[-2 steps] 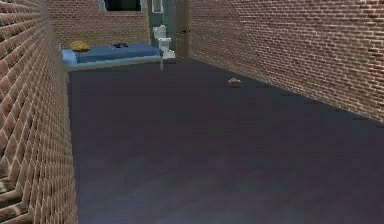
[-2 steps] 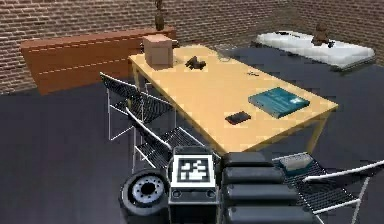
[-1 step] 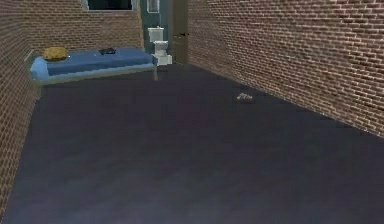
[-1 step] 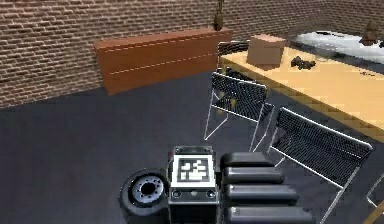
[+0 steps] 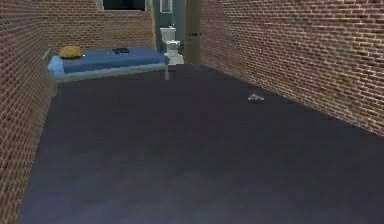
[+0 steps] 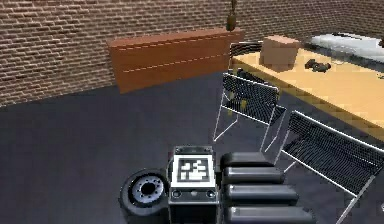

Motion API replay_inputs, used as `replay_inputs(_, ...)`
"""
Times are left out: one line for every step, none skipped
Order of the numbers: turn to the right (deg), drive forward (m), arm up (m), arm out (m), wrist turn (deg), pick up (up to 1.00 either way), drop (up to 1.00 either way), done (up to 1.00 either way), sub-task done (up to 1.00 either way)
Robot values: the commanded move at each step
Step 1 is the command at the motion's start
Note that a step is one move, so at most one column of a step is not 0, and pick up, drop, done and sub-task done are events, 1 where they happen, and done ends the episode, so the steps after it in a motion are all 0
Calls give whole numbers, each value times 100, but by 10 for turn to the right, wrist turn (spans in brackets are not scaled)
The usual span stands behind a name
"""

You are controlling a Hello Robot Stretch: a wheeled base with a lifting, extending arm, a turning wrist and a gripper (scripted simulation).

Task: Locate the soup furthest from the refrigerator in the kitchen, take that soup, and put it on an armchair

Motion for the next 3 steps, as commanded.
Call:
replay_inputs(0,100,0,0,0,0,0,0,0)
replay_inputs(0,100,0,0,0,0,0,0,0)
replay_inputs(0,100,0,0,0,0,0,0,0)
